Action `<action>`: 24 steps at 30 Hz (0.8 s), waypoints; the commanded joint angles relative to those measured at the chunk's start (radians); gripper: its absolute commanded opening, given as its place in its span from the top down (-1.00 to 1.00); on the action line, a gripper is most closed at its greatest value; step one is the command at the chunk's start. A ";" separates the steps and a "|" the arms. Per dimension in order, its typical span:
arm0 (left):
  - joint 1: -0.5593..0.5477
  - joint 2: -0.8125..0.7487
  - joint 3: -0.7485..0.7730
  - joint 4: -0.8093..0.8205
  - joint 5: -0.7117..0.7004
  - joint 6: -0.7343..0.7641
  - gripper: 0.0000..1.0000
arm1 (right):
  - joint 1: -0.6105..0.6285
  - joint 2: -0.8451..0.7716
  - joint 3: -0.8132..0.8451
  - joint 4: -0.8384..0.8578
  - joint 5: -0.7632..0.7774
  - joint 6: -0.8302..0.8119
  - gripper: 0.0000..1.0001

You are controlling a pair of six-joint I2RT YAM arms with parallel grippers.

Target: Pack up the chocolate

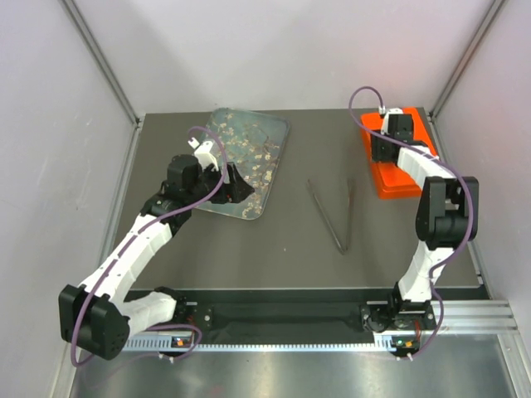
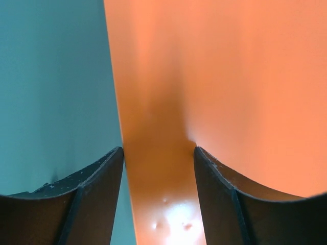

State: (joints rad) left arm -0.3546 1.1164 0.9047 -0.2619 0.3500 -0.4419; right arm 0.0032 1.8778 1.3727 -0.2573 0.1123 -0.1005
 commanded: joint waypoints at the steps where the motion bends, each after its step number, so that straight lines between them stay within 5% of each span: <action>1: -0.001 -0.033 -0.010 0.049 0.009 0.012 -0.72 | -0.042 -0.065 -0.027 -0.010 -0.014 0.057 -0.12; 24: 0.000 -0.036 -0.016 0.055 0.015 0.005 -0.72 | -0.115 -0.198 -0.107 -0.109 0.013 0.189 -0.01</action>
State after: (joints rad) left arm -0.3546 1.1076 0.8936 -0.2615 0.3508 -0.4423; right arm -0.0696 1.7557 1.2869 -0.3389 0.0921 0.0383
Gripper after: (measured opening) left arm 0.862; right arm 0.504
